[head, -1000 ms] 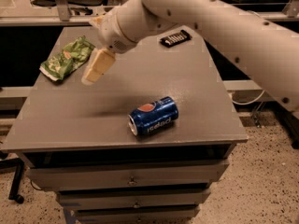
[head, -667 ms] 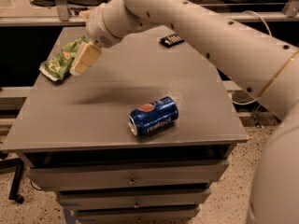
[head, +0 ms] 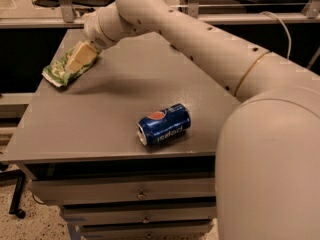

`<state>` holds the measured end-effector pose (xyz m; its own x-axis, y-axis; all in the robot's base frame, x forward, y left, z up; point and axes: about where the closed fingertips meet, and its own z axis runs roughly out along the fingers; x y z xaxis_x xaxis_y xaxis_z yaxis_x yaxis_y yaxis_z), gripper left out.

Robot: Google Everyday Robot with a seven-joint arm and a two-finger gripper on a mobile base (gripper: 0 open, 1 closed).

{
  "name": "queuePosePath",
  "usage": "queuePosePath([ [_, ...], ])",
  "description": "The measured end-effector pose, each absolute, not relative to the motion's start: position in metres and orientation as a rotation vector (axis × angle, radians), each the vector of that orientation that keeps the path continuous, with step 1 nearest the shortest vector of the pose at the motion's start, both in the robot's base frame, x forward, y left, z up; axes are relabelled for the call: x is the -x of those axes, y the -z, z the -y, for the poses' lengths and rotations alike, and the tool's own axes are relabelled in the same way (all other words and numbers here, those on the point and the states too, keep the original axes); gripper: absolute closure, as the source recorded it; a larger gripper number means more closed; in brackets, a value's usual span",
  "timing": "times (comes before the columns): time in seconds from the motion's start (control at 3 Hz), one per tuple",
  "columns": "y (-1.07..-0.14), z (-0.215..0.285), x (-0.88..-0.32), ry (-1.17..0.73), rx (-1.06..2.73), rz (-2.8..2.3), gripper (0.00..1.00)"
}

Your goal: Pick green jalapeno chip bag

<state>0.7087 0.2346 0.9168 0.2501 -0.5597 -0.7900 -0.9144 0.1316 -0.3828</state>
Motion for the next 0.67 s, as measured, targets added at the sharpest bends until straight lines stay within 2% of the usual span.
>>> queuePosePath([
  [0.67, -0.896, -0.233, -0.750, -0.421, 1.498, -1.525, 0.00],
])
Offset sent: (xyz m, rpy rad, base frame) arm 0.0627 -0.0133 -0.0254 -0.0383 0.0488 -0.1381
